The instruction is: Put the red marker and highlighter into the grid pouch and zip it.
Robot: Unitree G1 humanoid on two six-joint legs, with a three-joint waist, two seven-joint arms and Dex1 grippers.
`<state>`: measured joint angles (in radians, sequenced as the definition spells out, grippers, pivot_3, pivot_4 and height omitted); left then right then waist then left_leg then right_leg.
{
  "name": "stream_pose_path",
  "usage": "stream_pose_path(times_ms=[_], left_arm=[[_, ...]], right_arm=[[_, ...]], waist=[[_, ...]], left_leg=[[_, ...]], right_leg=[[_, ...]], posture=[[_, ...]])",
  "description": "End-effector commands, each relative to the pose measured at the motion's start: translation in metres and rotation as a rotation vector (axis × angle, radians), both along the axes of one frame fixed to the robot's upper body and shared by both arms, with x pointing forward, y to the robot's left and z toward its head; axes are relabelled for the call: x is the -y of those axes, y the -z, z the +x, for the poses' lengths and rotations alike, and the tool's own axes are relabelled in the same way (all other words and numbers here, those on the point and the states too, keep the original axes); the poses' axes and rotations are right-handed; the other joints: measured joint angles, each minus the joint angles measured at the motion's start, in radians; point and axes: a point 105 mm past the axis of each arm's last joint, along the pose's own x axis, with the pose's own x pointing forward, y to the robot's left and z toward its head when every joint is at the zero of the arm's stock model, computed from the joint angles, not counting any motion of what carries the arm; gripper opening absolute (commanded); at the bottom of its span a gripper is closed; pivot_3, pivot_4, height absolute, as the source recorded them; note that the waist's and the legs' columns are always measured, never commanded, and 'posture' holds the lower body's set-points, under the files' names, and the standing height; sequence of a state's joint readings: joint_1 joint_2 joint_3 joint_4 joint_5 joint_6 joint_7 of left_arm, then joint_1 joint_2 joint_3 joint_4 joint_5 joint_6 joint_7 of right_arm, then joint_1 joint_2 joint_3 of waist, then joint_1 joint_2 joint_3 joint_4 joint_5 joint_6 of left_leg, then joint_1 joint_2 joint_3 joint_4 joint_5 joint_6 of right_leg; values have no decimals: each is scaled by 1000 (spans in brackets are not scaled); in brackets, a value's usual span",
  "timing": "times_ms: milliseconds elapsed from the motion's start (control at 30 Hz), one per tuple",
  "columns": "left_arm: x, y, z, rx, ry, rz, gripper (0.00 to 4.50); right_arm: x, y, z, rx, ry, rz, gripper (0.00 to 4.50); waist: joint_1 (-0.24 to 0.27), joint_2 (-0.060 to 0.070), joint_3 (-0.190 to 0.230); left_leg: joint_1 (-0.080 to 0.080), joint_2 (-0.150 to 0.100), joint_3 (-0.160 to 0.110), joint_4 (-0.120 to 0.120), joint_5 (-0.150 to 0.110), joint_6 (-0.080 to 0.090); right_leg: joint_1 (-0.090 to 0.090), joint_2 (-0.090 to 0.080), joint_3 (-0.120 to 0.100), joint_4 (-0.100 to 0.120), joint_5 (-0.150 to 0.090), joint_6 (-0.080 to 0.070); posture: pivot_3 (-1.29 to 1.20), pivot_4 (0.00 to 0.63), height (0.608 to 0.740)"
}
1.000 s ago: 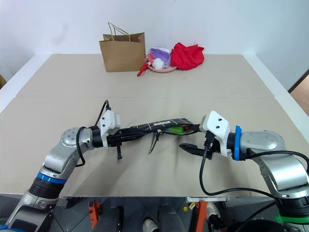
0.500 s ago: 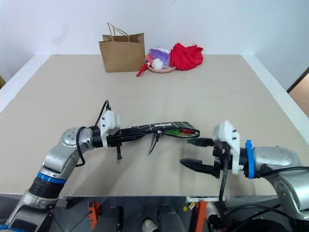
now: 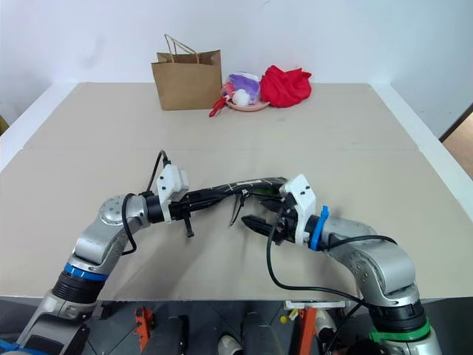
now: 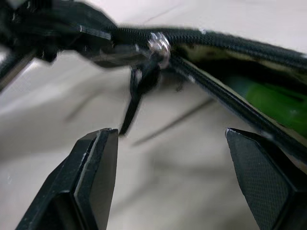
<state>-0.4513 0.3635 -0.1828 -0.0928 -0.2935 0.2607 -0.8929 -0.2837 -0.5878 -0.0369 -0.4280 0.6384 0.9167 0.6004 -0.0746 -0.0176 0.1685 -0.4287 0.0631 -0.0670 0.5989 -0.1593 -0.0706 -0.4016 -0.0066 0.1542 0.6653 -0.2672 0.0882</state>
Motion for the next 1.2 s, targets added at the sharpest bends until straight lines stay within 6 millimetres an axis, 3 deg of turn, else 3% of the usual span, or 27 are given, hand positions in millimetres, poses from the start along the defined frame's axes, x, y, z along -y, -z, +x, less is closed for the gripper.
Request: stream_pose_path(times_ms=[33, 467, 567, 633, 733, 967, 1200], left_arm=[[1, -8, 1, 46, -19, -13, 0], [3, -8, 0, 40, -17, -13, 0], [3, -8, 0, 39, -15, -10, 0], [2, -8, 0, 39, -15, -9, 0], [1, -8, 0, 37, -15, -7, 0], [-3, -8, 0, 36, -11, 2, 0], [-8, -8, -2, 27, -2, 11, 0]], right_arm=[[-5, -10, 2, 19, 20, 15, 3863], [-32, -23, 18, 20, 63, 60, 3863], [-31, -24, 21, 34, 80, 47, 2528], [-31, -24, 22, 39, 87, 49, 1289], [-30, -25, 22, 42, 93, 56, 148], [-21, -26, 20, 76, 102, 31, 148], [21, -30, 20, 86, 203, 3, 148]], waist=[[0, 0, 0], [-1, 0, 0], [-1, 0, 0], [-1, 0, 0], [-1, 0, 0], [-1, 0, 0], [-1, 0, 0]], left_leg=[[0, 0, 0, 0, 0, 0], [0, 0, 0, 0, 0, 0], [0, 0, 0, 0, 0, 0], [-1, 0, 0, 0, 0, 0], [-1, 0, 0, 0, 0, 0], [-1, 0, 0, 0, 0, 0], [-2, 0, 0, 0, 0, 0]], right_leg=[[0, 0, 0, 0, 0, 0], [0, 0, 0, 0, 0, 0], [0, 0, 0, 0, 0, 0], [-1, 0, 0, 0, 0, 0], [-1, 0, 0, 0, 0, 0], [-1, 0, 0, 0, 0, 0], [-2, 0, 0, 0, 0, 0]], posture=[[0, 150, 740], [0, 150, 740], [0, 150, 740], [0, 150, 740], [0, 150, 740], [0, 150, 740], [0, 150, 740]])
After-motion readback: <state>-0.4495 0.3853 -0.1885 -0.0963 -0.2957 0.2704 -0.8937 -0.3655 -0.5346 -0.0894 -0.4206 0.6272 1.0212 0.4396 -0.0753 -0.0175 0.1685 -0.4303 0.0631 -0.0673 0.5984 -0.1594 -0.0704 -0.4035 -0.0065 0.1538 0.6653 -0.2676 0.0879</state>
